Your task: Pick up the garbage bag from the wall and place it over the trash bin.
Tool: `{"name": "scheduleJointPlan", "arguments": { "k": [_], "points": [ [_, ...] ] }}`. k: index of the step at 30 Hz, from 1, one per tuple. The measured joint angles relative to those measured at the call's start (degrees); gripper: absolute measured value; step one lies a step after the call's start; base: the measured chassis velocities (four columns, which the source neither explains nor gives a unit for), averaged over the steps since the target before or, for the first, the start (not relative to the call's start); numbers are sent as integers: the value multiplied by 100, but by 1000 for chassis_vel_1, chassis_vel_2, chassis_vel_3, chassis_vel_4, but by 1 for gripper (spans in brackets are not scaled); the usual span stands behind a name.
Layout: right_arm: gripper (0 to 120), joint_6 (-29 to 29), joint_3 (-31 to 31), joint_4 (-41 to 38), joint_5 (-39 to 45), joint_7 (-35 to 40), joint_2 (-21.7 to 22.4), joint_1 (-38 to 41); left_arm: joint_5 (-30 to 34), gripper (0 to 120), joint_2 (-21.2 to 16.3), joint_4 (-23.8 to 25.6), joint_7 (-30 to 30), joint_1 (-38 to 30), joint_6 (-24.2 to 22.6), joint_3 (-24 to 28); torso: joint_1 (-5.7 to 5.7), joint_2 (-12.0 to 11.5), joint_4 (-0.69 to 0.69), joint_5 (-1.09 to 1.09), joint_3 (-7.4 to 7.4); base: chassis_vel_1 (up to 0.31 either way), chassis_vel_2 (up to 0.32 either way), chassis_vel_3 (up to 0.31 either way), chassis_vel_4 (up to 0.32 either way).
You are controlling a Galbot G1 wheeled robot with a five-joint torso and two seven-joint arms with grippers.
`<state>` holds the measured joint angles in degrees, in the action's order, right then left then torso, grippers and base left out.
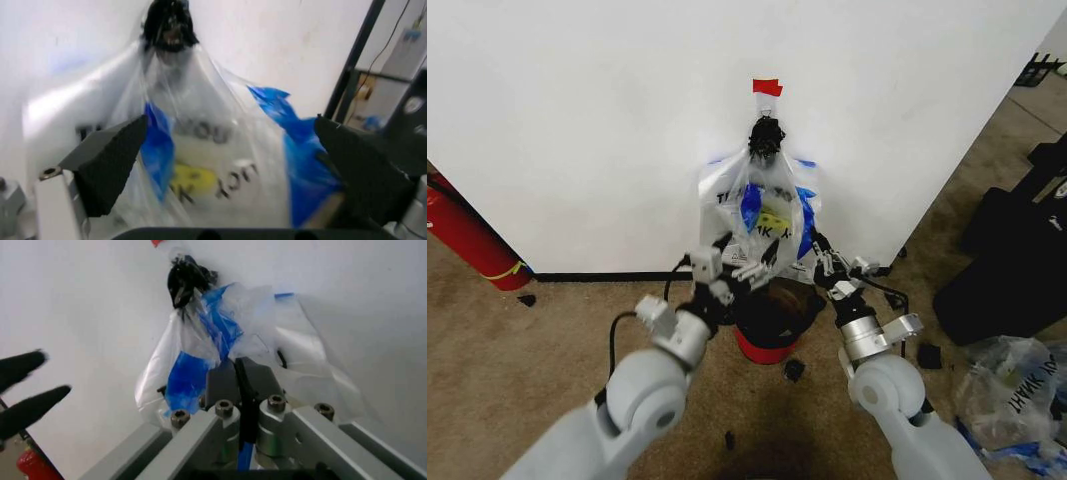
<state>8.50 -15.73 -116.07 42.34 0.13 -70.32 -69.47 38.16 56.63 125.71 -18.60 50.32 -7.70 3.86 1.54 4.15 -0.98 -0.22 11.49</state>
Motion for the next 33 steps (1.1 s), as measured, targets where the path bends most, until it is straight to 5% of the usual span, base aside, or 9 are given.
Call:
{"name": "scheduleJointPlan", "arguments": {
  "k": [7, 18, 25, 33],
  "points": [
    [0, 7, -199, -183, 497, 104, -97, -158, -254, 98, -176, -520, 1, -1011, -150, 701, 0, 0, 1, 1, 0, 0, 0, 0, 0],
    [0, 11, -570, -412, 919, 169, -112, -380, -492, 96, 128, -1210, -101, -2066, -462, 1686, 0, 0, -1, 0, 0, 0, 0, 0, 0],
    [0, 25, -603, -408, 850, 145, -123, -406, -770, 94, 300, -1463, -595, -2587, -1435, 1982, 0, 0, 0, 0, 0, 0, 0, 0, 0],
    [0, 27, -625, -400, 849, 134, -99, -369, -633, 93, 532, -1675, -982, -2794, -1911, 2046, 0, 0, -2, 0, 0, 0, 0, 0, 0]
  ]
}}
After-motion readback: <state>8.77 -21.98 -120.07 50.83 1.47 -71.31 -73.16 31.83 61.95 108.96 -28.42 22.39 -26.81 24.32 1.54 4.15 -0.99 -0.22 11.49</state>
